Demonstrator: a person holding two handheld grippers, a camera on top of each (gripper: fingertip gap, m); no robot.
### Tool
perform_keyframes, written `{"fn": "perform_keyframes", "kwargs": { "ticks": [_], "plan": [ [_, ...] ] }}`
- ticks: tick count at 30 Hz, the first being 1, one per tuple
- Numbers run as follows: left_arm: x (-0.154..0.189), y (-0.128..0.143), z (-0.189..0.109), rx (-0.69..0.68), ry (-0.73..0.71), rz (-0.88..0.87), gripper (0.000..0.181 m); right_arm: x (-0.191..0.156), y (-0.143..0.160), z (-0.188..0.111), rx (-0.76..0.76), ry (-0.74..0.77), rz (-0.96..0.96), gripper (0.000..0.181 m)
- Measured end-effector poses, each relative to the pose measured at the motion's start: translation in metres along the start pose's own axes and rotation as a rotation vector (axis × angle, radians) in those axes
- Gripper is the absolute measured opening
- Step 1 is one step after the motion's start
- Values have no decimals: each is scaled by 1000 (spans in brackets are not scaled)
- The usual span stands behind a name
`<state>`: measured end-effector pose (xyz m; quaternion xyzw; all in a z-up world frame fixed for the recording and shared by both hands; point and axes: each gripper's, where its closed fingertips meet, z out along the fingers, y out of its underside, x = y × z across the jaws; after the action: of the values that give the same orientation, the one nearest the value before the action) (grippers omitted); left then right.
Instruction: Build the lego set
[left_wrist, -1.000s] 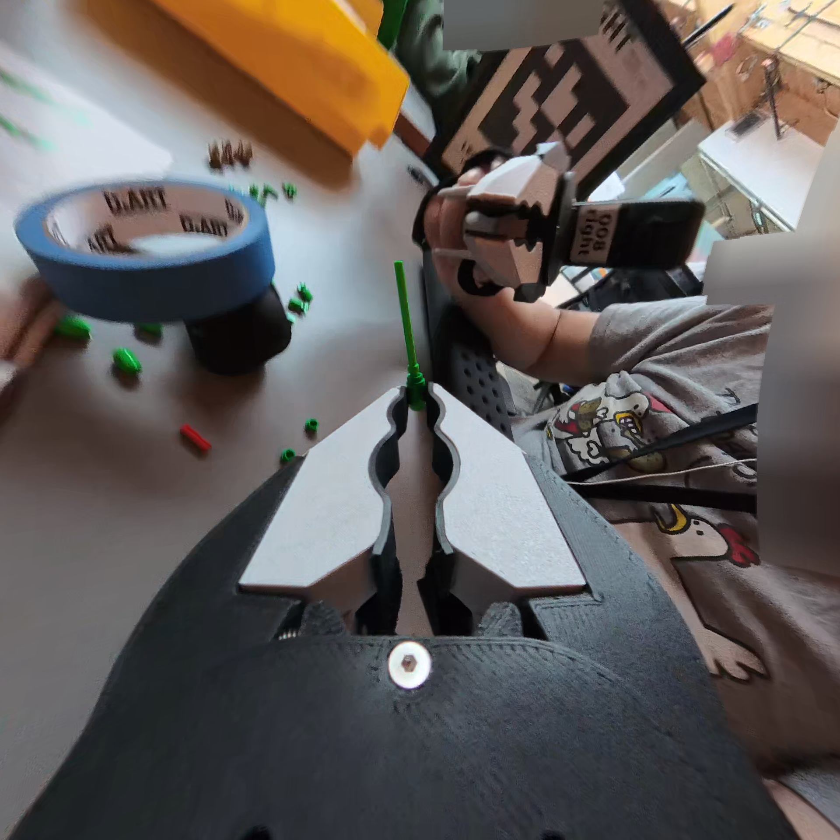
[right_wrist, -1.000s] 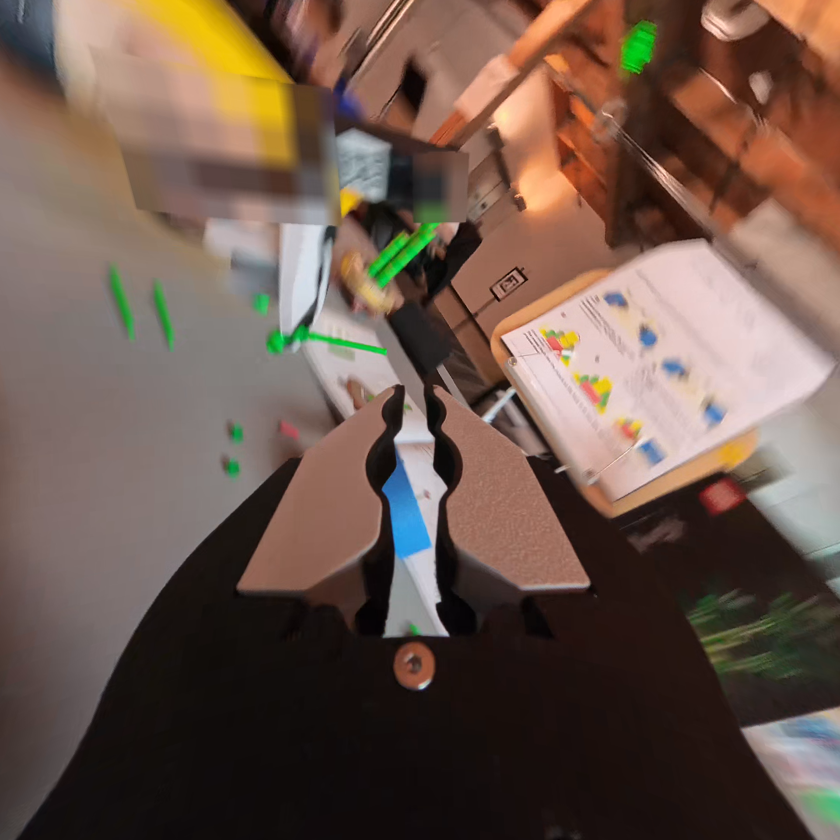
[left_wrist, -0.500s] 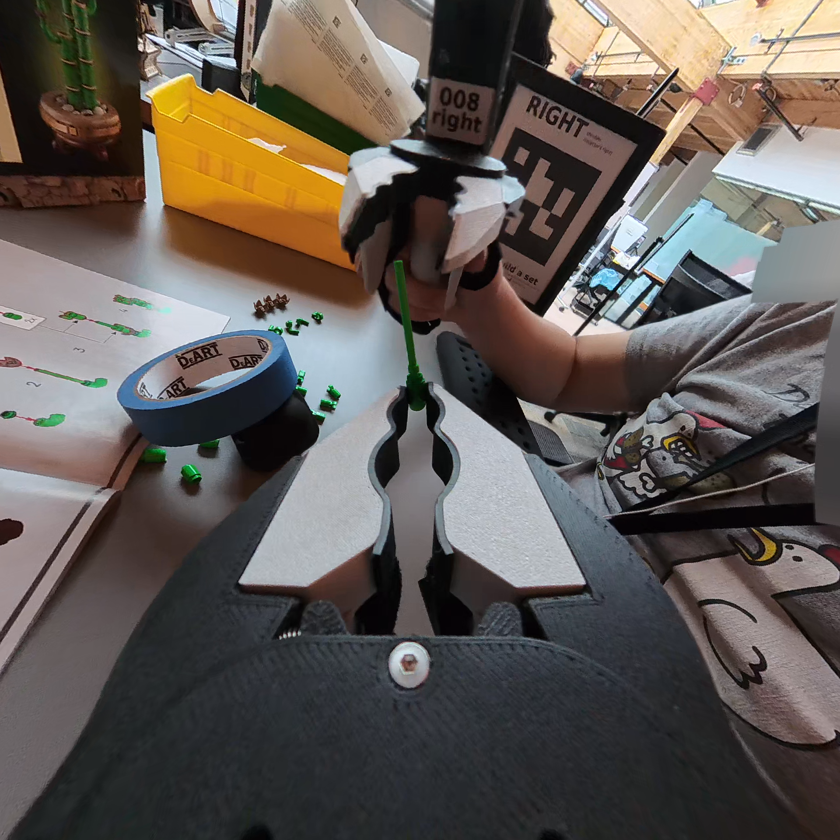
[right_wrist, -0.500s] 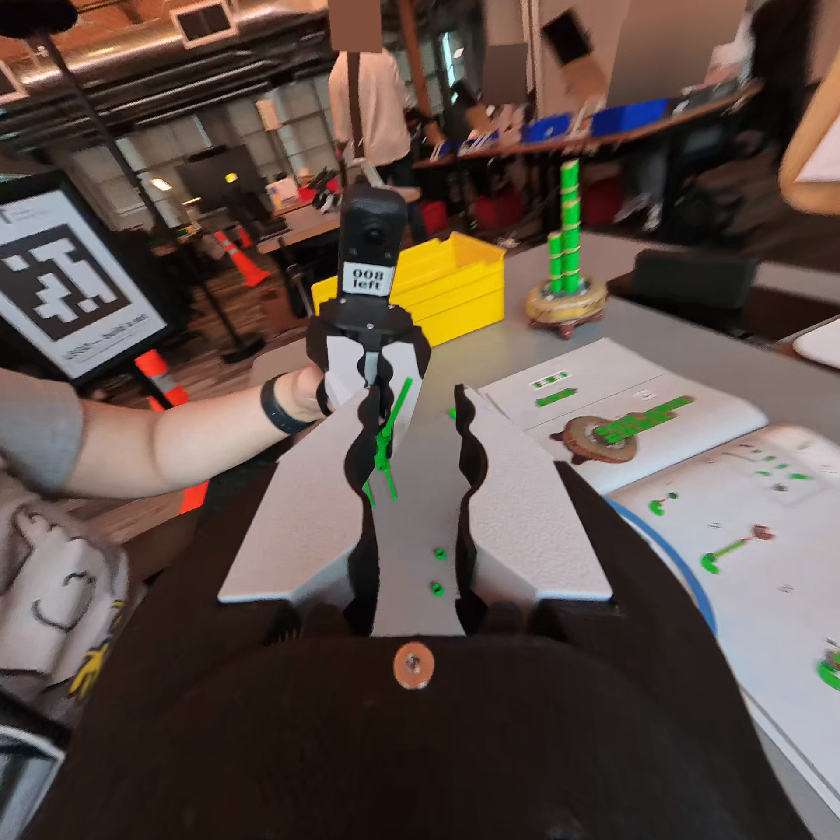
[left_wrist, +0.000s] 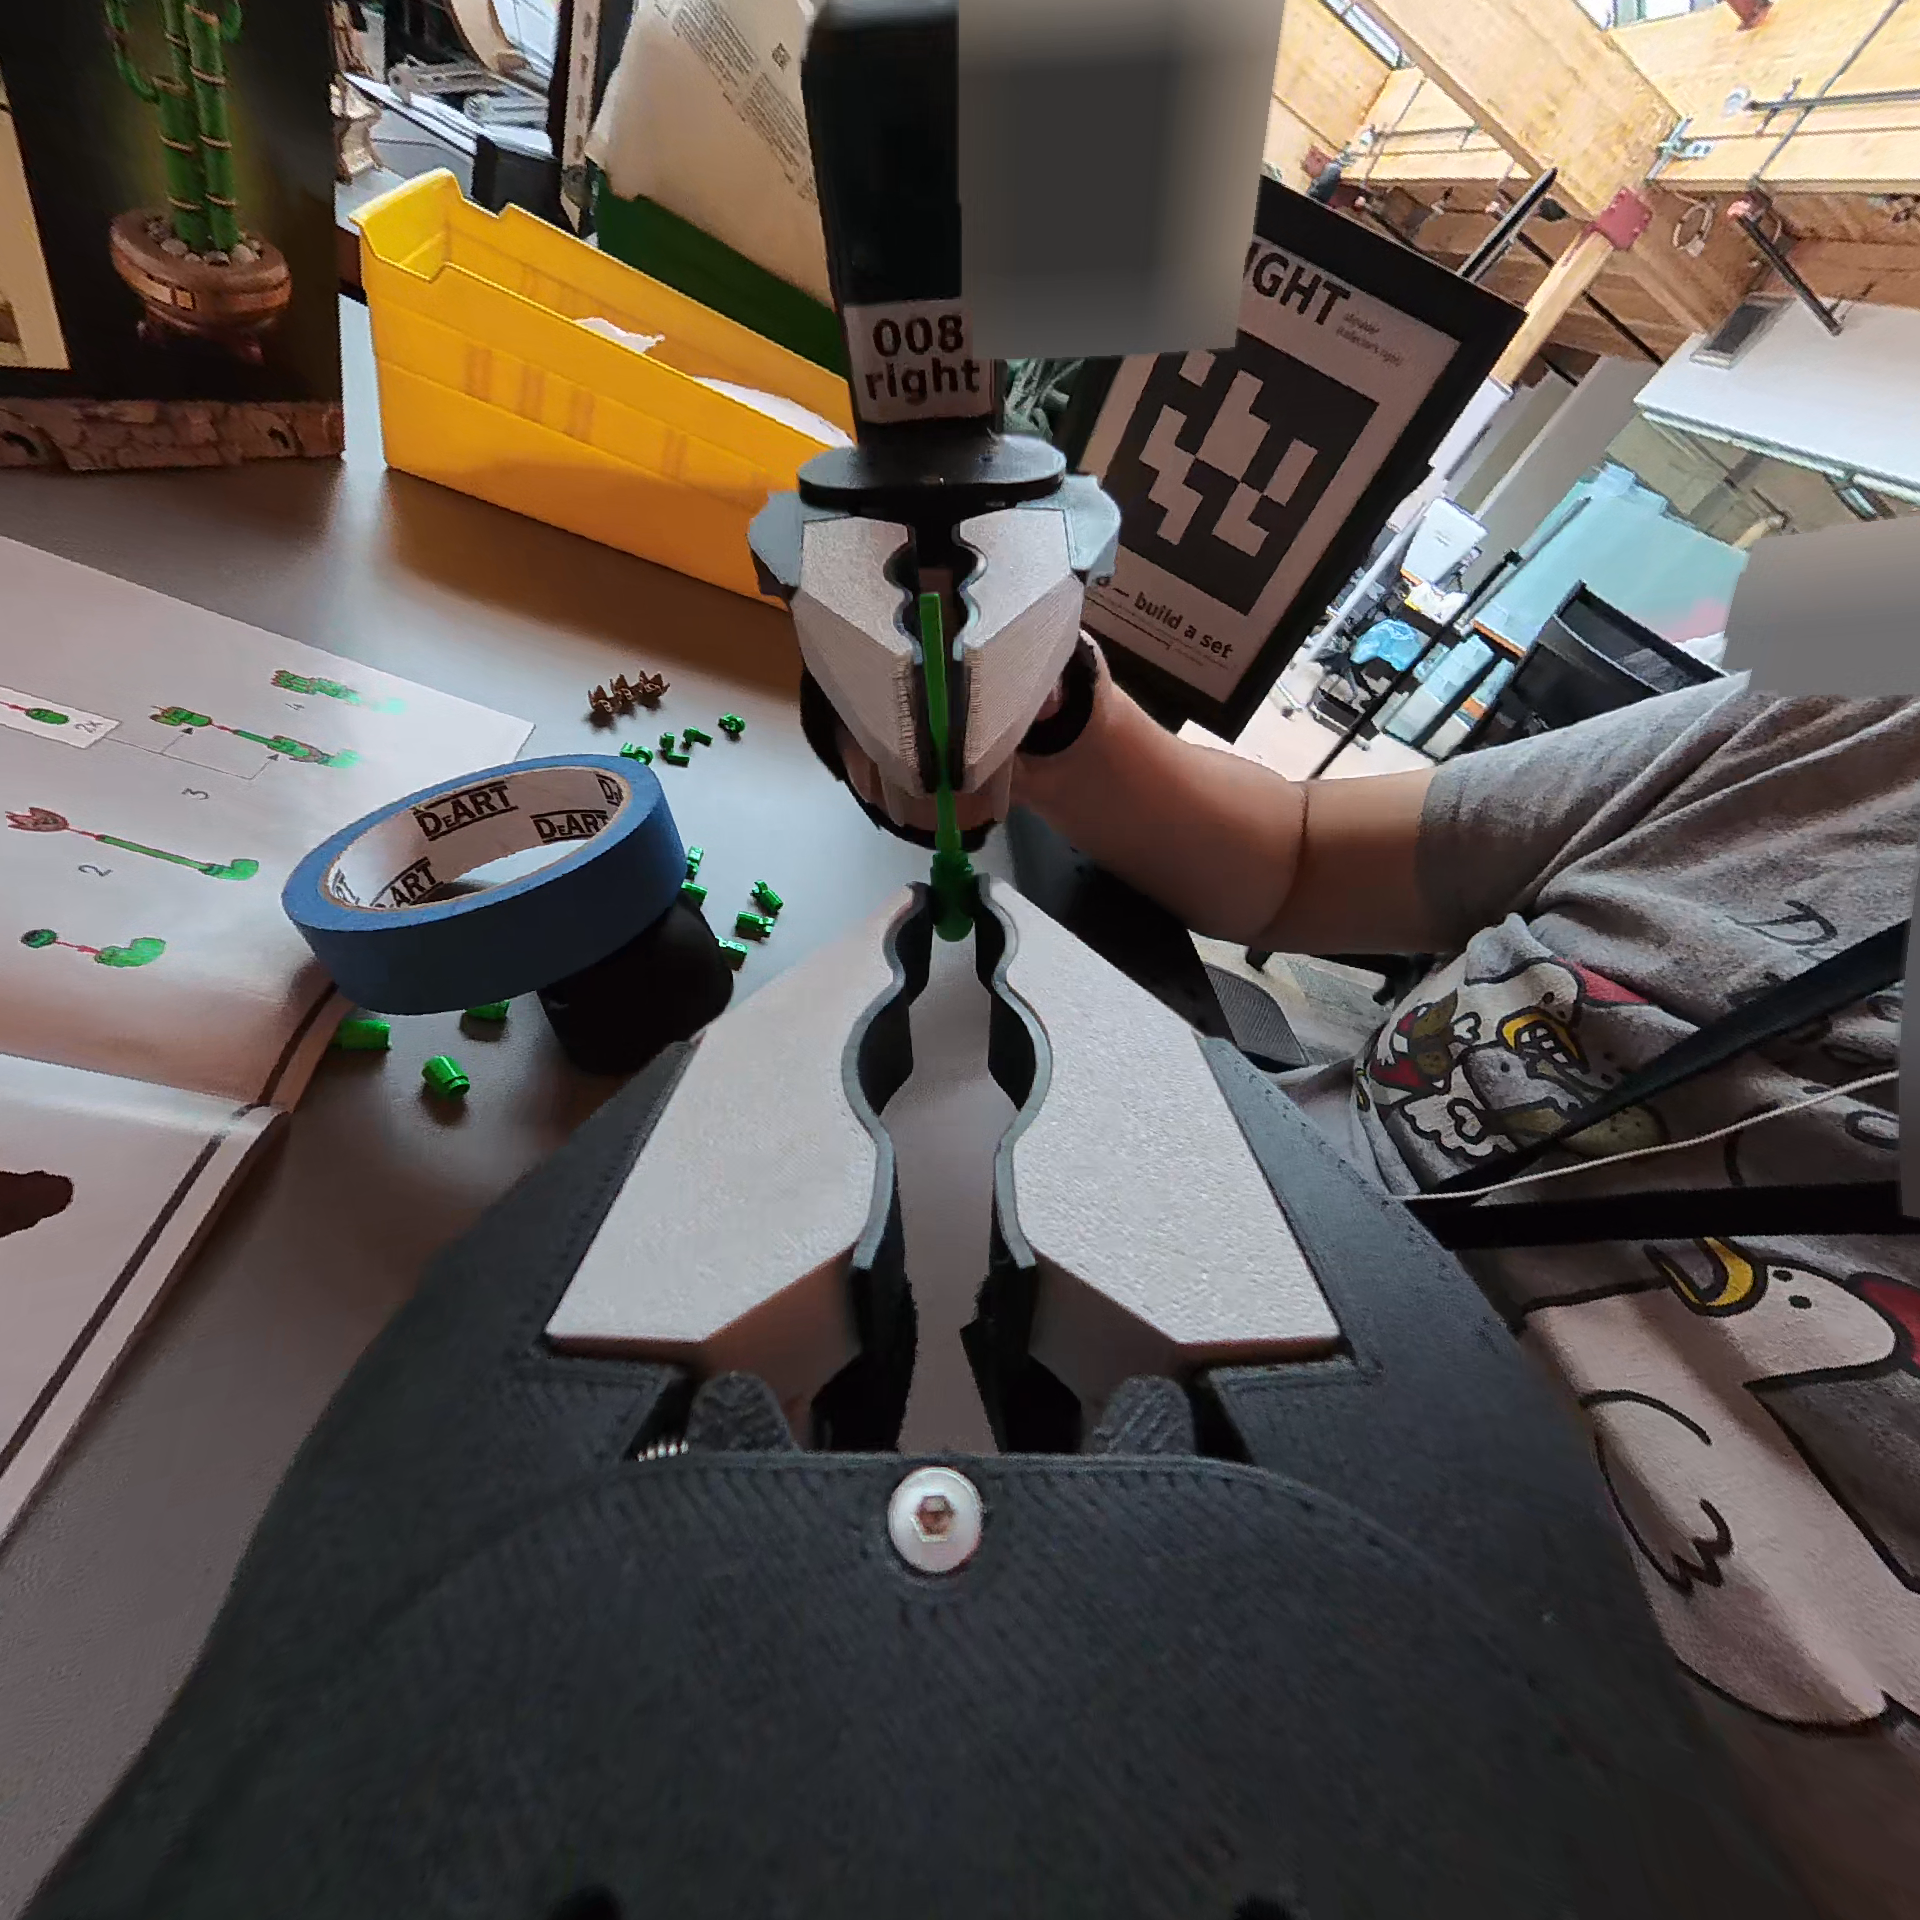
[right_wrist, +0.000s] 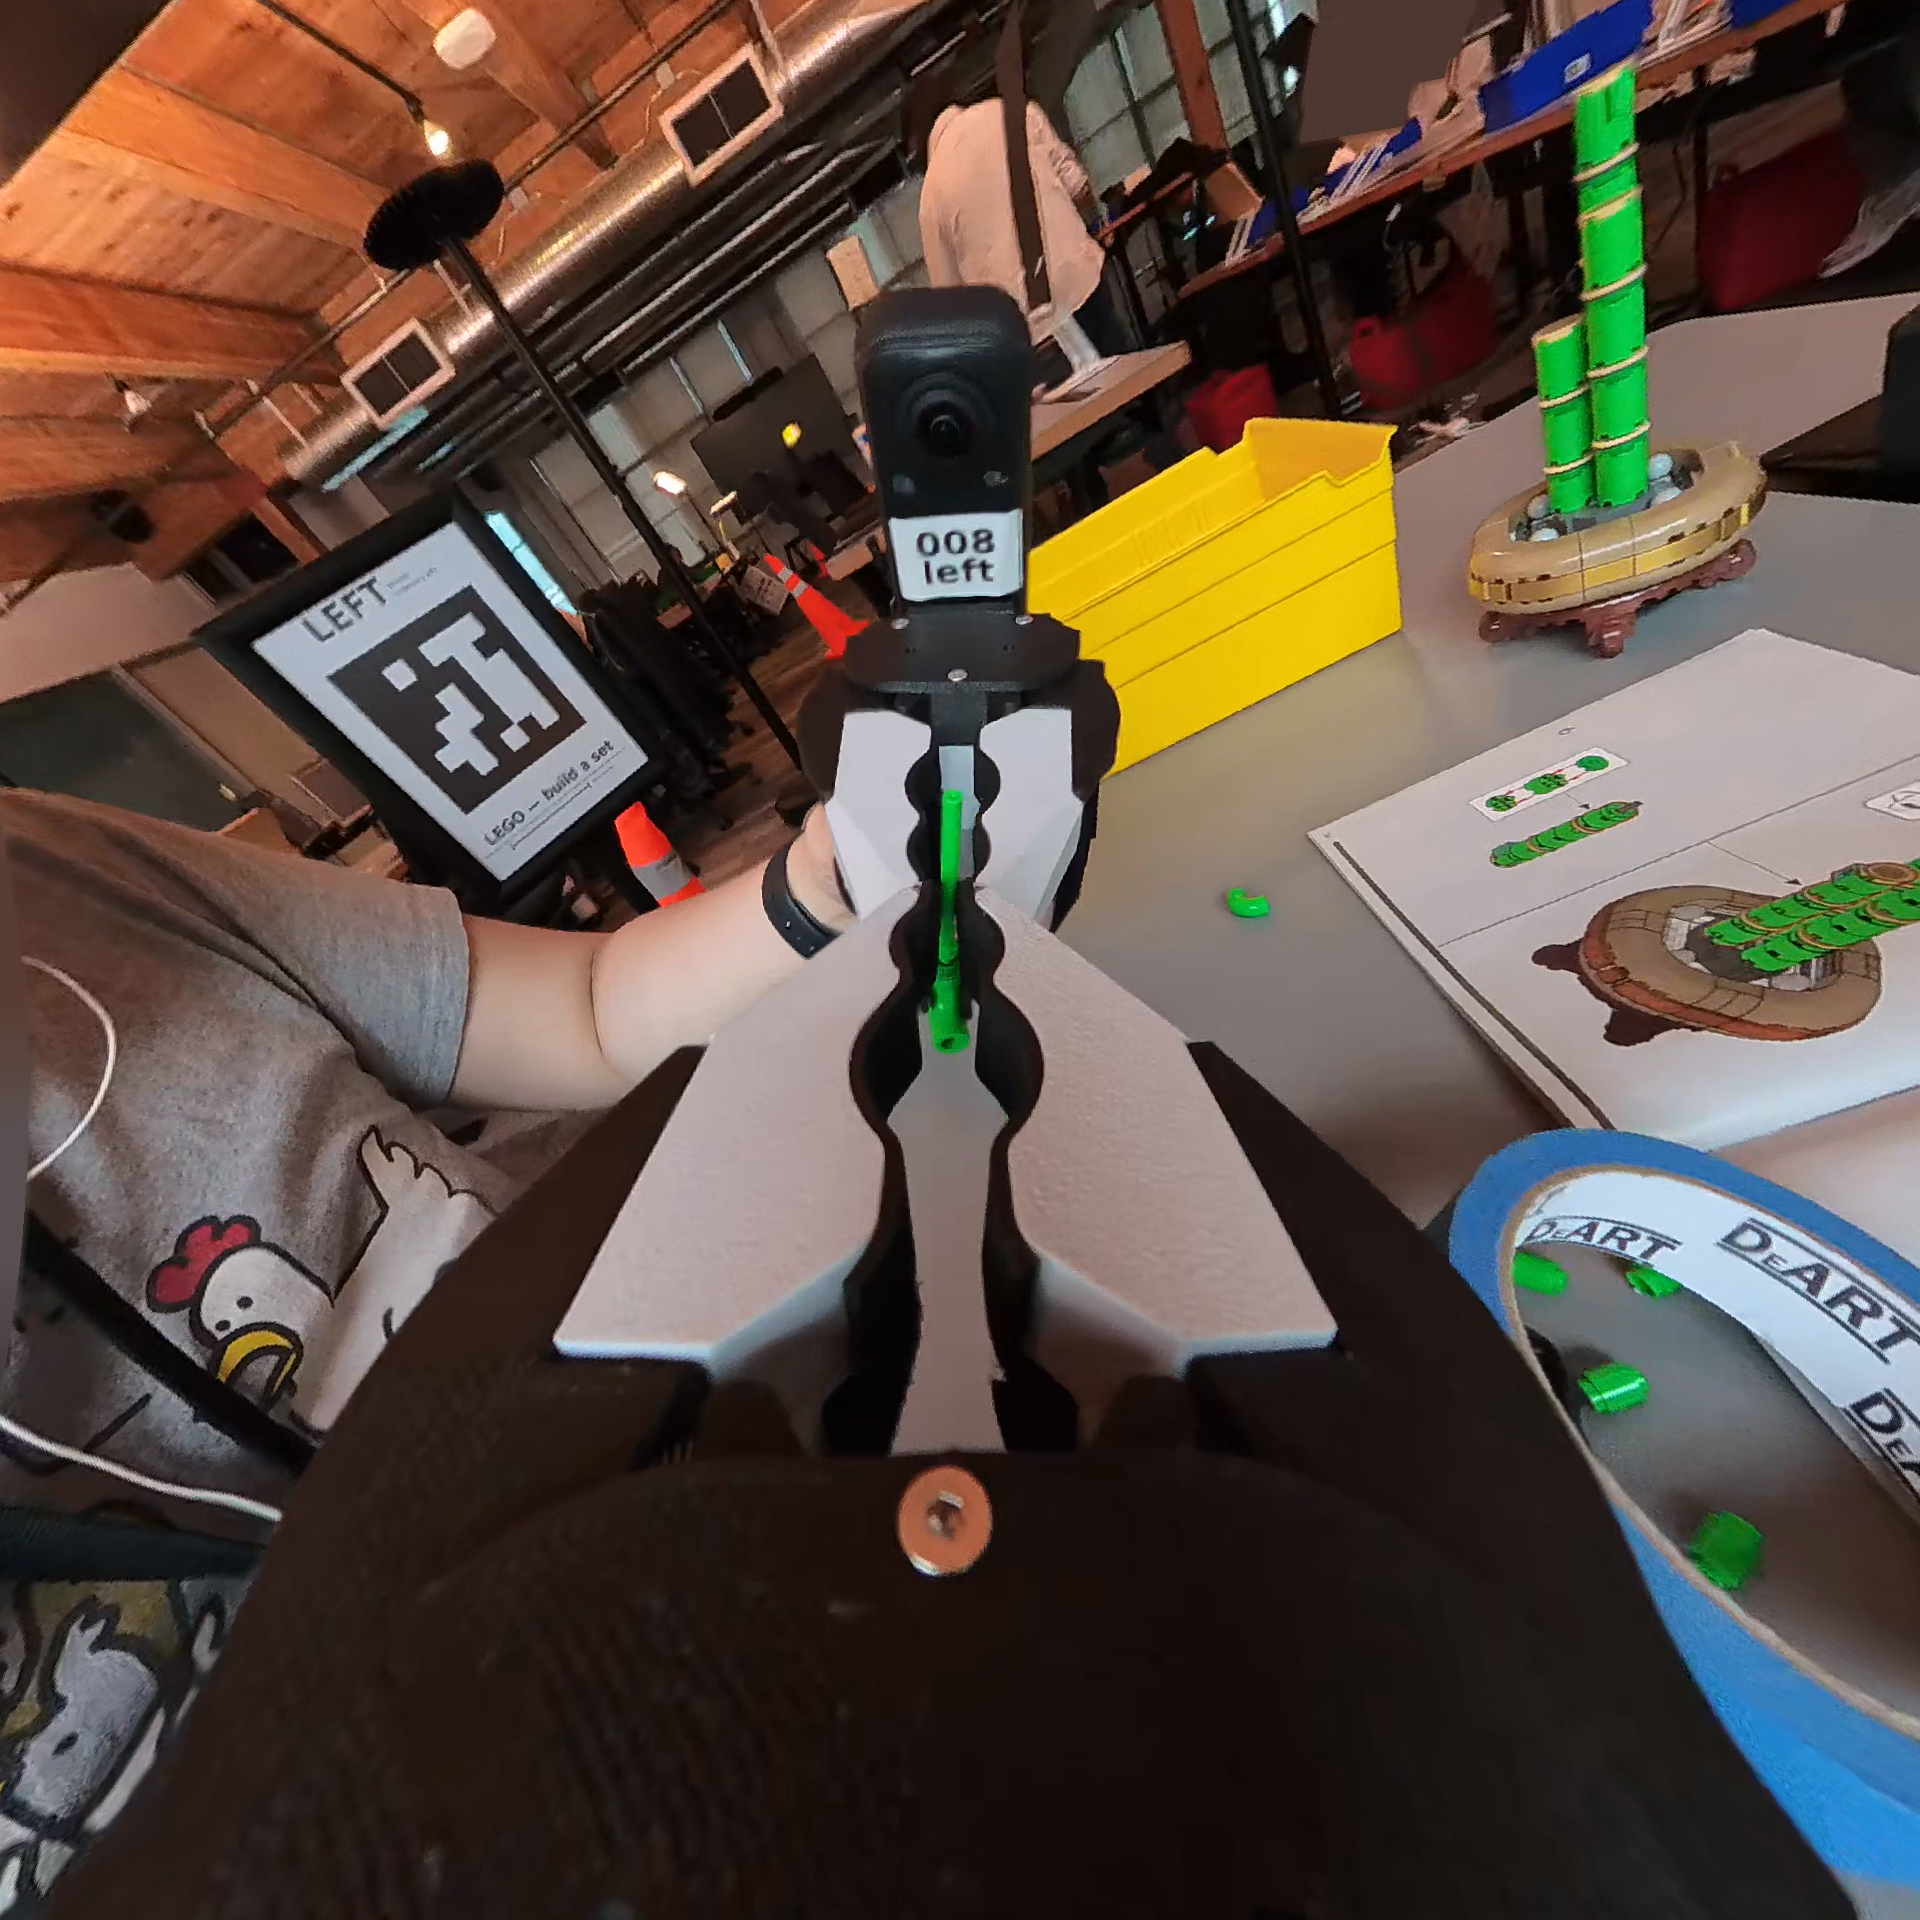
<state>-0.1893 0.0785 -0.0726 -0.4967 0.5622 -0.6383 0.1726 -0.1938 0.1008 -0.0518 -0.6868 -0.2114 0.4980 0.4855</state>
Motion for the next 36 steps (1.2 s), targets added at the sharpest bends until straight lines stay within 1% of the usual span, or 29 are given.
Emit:
{"fn": "perform_keyframes", "kwargs": {
  "ticks": [2,4,5,8,11,12,13,14,18,22,26,31,36],
  "plan": [
    [-4,-6,-1,50,-29,12,5,3,-4,-5,48,22,14,0],
    [-10,-10,-1,82,-64,11,18,5,-8,-11,93,23,42,0],
    [-11,-10,-1,86,-67,6,21,4,-10,-13,114,12,61,0],
    [-9,-9,3,89,-25,-41,19,6,-9,-16,137,6,86,0],
    [-4,-17,5,169,50,-134,18,5,-10,-16,158,14,55,0],
    [-2,-20,5,194,76,-161,11,5,-11,-15,169,19,50,0],
    [-3,-19,6,194,75,-170,5,4,-12,-15,180,14,49,0],
    [-5,-16,8,180,64,-157,5,4,-11,-14,184,18,51,0],
    [-6,-15,9,163,32,-111,16,9,-15,-17,213,65,18,1],
    [-10,-14,8,169,24,-122,6,8,-15,-18,234,45,46,0],
    [-13,-14,9,172,-12,-115,5,12,-15,-18,236,66,41,1],
    [-11,-15,8,179,16,-159,4,13,-13,-19,238,84,33,5],
    [-14,-14,7,172,-10,-157,4,14,-9,-14,229,75,63,3]
  ]
}}
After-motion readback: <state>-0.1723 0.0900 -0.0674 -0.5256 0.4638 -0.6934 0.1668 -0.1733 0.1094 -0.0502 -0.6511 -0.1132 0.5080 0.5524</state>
